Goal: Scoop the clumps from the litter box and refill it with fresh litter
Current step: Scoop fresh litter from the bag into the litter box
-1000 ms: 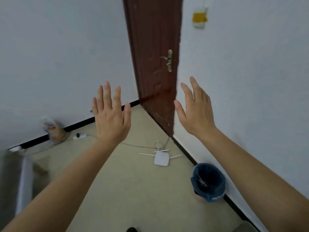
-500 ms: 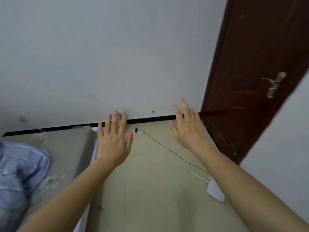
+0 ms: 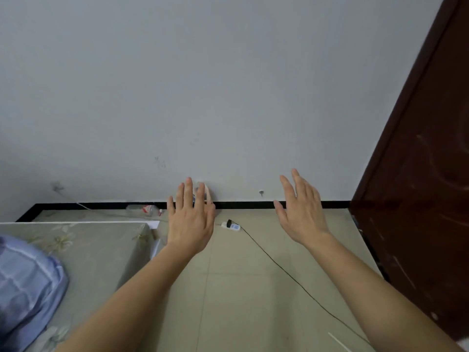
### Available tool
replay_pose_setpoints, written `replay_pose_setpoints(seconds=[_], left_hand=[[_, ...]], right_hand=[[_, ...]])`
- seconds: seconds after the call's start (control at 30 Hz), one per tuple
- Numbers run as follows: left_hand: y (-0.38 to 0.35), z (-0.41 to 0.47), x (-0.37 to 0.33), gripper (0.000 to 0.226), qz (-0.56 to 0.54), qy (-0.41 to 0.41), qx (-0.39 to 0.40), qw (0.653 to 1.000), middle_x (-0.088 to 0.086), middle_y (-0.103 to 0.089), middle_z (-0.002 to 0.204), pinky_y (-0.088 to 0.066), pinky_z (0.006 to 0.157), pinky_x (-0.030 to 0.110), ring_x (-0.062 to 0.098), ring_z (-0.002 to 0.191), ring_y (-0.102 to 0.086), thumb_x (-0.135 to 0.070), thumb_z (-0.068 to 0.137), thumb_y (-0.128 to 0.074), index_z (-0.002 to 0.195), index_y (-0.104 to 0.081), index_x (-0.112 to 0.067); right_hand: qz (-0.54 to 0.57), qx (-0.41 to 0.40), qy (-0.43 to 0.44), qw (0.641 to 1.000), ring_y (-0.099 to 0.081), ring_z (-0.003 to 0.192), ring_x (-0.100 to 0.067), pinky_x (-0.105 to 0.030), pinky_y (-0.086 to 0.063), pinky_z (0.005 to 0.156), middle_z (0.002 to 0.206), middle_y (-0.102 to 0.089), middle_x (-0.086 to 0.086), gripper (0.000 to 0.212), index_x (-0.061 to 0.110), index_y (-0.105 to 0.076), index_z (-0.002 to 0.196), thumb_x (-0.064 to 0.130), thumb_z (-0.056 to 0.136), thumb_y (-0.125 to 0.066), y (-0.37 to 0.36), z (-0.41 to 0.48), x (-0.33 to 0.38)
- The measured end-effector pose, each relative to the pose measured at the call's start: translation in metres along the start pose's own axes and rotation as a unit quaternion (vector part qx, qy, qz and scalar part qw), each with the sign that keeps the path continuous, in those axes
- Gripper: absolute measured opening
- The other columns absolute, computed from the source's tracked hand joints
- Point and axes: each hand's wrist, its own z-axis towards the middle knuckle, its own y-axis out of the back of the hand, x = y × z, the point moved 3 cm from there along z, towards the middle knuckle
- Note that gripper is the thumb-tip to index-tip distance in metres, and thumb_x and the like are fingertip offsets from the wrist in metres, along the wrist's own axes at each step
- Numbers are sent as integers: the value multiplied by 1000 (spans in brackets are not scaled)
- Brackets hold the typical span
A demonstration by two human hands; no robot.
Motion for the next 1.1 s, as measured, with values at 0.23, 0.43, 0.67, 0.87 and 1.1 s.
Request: replay_pose_setpoints(seconds=[0.23,0.43,0.67,0.87,1.1], left_hand=[[-21,160,7,67,9,38,1,999,10,-3,164,-8,120,51,29,151,-1,-53,98,-13,157,-13,-19],[-61,271,67,71,14,66,16,998,13,-8,164,-11,119,53,31,151,-4,-55,95,-11,156,-19,-18],[-186,427,167,79,-26,77,89,993,14,-6,164,-16,118,52,32,151,-5,-58,90,-2,155,-19,-16],[-304,548,256,57,-91,88,224,966,8,-9,164,-16,119,43,25,151,-7,-44,103,-29,154,-23,-17],[-449,604,316,50,-206,250,290,901,12,-39,148,-34,107,40,30,135,-38,-34,100,-46,142,-41,-6]], right_hand=[[52,49,42,997,-21,146,-29,-43,-23,117,163,-8,-13,65,15,-14,156,41,102,-38,-47,193,-2],[75,72,86,991,-20,146,-27,-41,-22,117,163,-12,-10,63,18,-13,156,42,103,-35,-109,325,39],[41,127,78,988,-29,143,-24,-39,-32,112,158,-28,-9,58,16,-25,153,42,102,-35,-256,465,83],[25,238,-5,971,-44,130,-25,-39,-44,101,145,-45,-7,53,13,-33,148,40,102,-38,-393,572,106],[92,352,-100,926,-43,131,-25,-38,-40,104,146,-43,-7,51,15,-37,147,37,102,-39,-552,612,108]])
